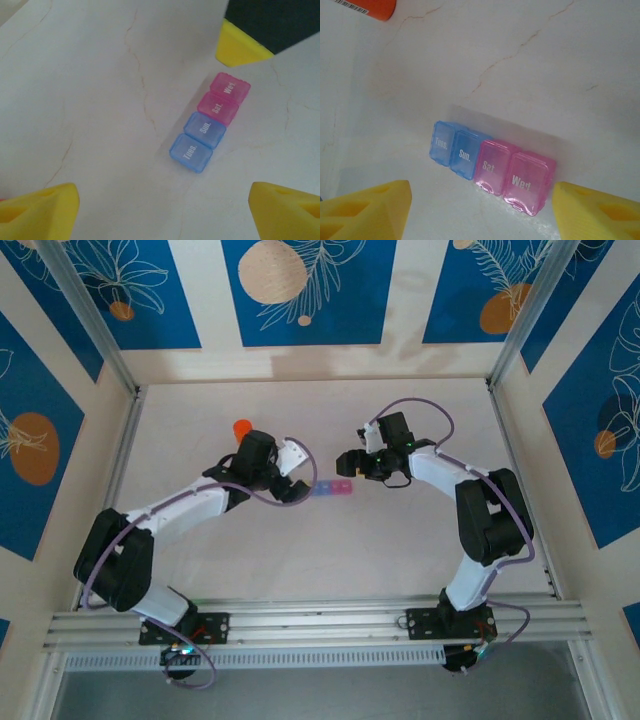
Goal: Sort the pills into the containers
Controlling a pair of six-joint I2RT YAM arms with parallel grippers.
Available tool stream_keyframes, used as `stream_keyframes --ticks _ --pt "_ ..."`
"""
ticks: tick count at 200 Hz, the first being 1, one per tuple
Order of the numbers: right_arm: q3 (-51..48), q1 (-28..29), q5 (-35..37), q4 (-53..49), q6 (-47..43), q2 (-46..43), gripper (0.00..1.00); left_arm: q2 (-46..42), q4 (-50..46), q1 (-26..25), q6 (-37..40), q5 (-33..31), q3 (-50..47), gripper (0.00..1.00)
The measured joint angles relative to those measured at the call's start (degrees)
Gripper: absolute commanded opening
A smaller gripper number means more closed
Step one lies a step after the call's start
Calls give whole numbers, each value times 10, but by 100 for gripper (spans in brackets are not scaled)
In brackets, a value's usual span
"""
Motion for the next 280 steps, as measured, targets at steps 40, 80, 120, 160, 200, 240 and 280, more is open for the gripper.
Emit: stream_keyframes --ticks 40,80,120,160,200,240,280 --pt "6 0 -6 3 5 19 68 23 -4 0 56 27 3 84" --pt "12 0 3 1 4 47 64 71 -28 0 92 31 23 82" --pt "22 1 14 -3 1 78 60 96 -41 -1 114 39 44 81" --pt "22 2 14 -3 1 79 61 125 -58 -9 137 39 60 80" --pt "22 4 9 -3 -3 79 61 157 -91 -19 159 39 94 79" --pt "22 6 3 -7 -3 82 61 173 -109 -23 174 36 117 79" --pt "22 11 1 -13 -5 83 61 188 -116 -23 181 34 119 78"
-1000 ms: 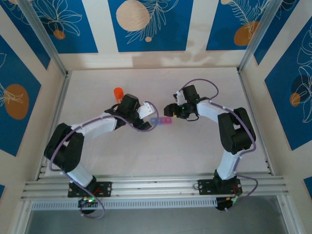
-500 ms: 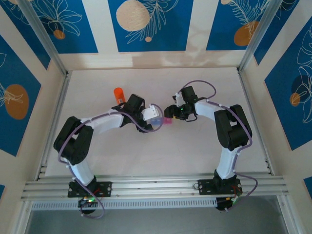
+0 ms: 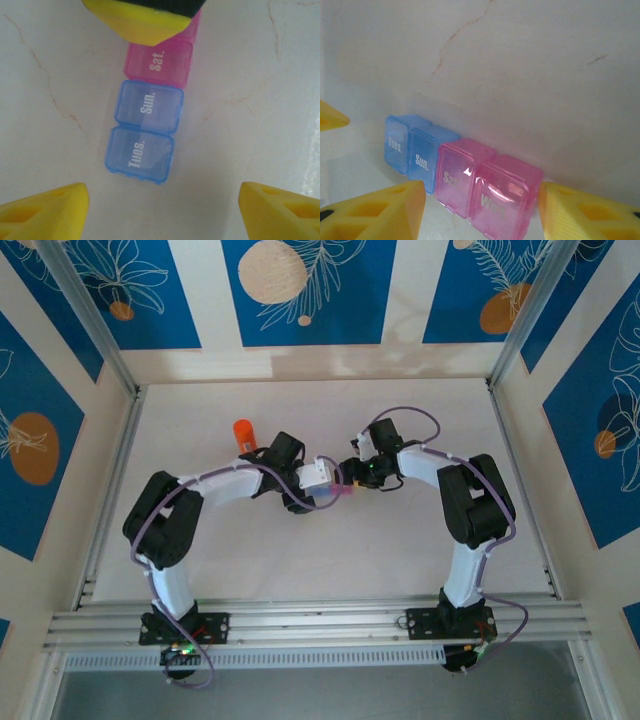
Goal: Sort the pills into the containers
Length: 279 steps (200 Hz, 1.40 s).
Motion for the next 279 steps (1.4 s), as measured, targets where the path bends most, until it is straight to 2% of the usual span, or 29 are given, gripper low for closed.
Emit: stream_keyframes --ticks 106,200,279 --pt "0 5 -2 -14 -4 0 61 17 -15 0 0 0 16 75" --pt "-2 9 10 -29 -9 7 52 21 -19 0 0 6 16 71" --pt "0 16 25 -33 -10 12 51 21 -19 0 1 16 16 71"
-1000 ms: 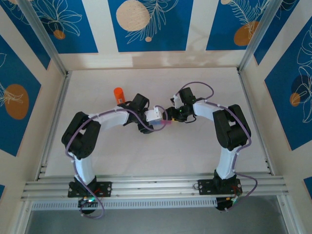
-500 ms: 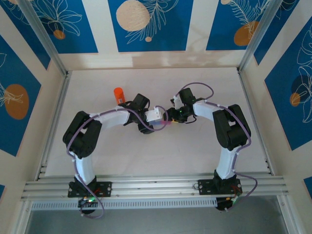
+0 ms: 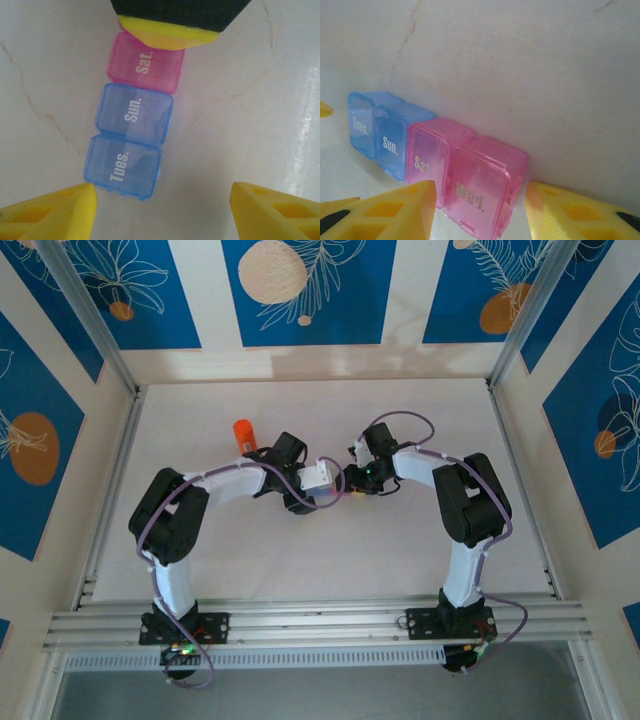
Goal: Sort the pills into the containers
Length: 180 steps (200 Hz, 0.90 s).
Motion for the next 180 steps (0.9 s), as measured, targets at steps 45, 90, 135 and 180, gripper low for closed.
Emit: stream_keyframes --ticks 45,90,135,180 --pt "8 3 -13 1 9 8 45 0 0 0 12 5 1 71" --pt "25 4 -16 -2 13 18 41 1 -3 0 25 4 9 70" --pt "33 4 -11 -20 10 19 40 16 -10 5 66 4 19 66" --pt "54 4 -10 -37 4 32 41 32 -10 18 105 3 31 65"
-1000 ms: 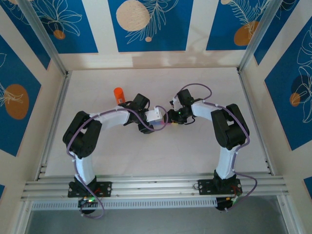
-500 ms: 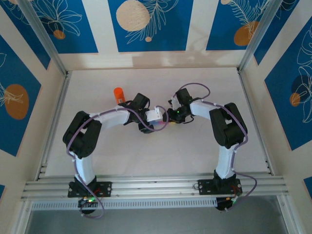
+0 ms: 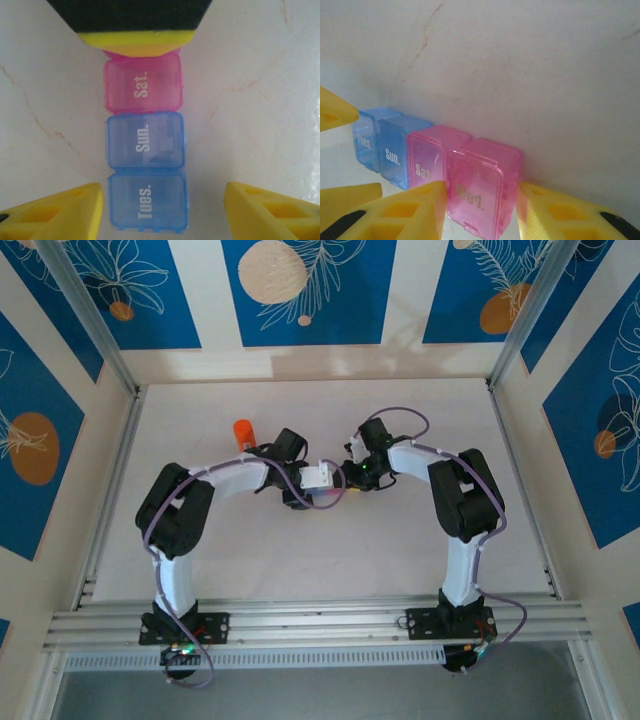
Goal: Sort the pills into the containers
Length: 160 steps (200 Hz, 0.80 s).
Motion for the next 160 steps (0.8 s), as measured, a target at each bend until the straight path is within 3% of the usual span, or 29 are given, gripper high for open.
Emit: stream_keyframes --ticks 60,160 --pt "7 0 0 -8 -5 4 39 17 -3 4 14 -2 25 65" --pt "10 -1 0 -10 -11 5 37 44 -65 23 29 12 64 55"
